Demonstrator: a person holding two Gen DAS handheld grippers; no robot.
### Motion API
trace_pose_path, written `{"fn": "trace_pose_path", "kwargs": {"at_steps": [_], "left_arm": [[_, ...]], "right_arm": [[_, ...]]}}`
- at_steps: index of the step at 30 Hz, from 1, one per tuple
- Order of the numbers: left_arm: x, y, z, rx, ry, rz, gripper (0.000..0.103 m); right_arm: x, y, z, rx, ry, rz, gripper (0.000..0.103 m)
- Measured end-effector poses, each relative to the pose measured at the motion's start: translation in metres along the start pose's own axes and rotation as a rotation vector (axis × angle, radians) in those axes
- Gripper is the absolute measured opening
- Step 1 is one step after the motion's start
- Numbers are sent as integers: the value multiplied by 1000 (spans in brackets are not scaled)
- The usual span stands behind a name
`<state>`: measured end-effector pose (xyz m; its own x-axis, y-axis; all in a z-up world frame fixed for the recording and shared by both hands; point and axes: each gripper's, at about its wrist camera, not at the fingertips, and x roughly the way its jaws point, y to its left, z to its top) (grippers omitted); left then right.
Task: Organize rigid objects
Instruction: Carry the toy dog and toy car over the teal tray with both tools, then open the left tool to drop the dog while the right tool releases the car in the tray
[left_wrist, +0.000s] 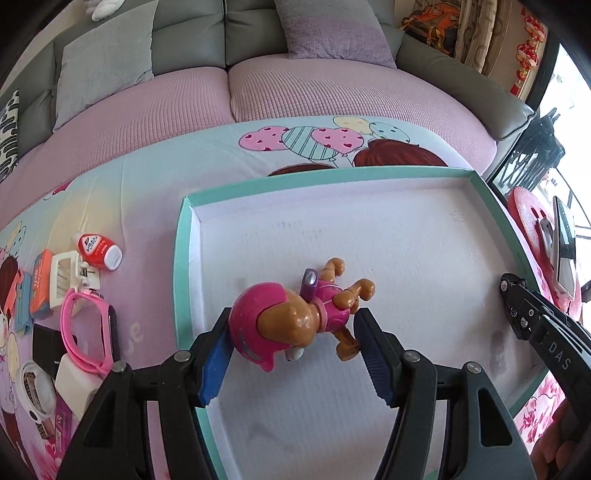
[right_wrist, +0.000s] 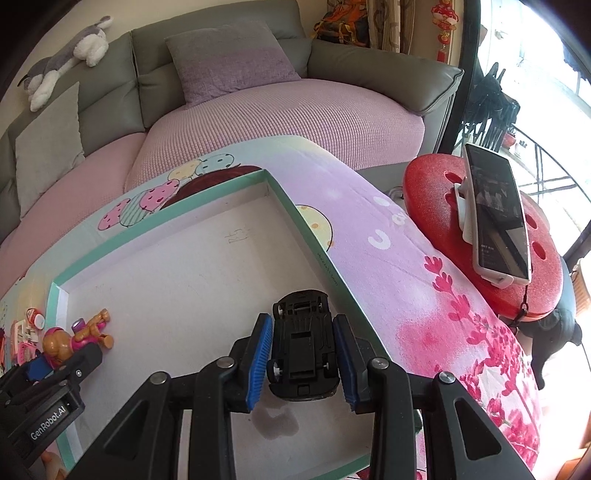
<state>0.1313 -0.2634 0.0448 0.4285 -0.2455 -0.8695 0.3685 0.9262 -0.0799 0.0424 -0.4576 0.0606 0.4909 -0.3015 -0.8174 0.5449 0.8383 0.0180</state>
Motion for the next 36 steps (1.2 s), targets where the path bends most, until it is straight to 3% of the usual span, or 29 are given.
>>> {"fn": "trace_pose_path", "kwargs": {"at_steps": [8,16,19,21,25,27,28,36], "left_arm": [[-2,3,-5,-17,15,-1,66],[-11,10,-4,-63,0,16,66],[-15,14,-5,-83,-12,16,71],[-18,18,-5,-105,-27,6,80],[-27,22,-6,-121,-55,-10,81],[-33,23,-6,-111,-74,11,95],[-36,23,-6,-107,-85,14,97],[-59,41,-7,-124,-171,42,97]], "right_arm": [[0,-6,-1,6,28,1,38],[-6,-3,-1,-29,21,16,61],[-7,-1,-1,-34,24,38,71],[-7,0,-1,-35,24,51,76],[-9,2,0,-36,6,76,90],[-12,3,0,-36,-8,83,99],[-13,4,1,-37,-16,84,101],[-24,9,4,-41,-71,131,103]]}}
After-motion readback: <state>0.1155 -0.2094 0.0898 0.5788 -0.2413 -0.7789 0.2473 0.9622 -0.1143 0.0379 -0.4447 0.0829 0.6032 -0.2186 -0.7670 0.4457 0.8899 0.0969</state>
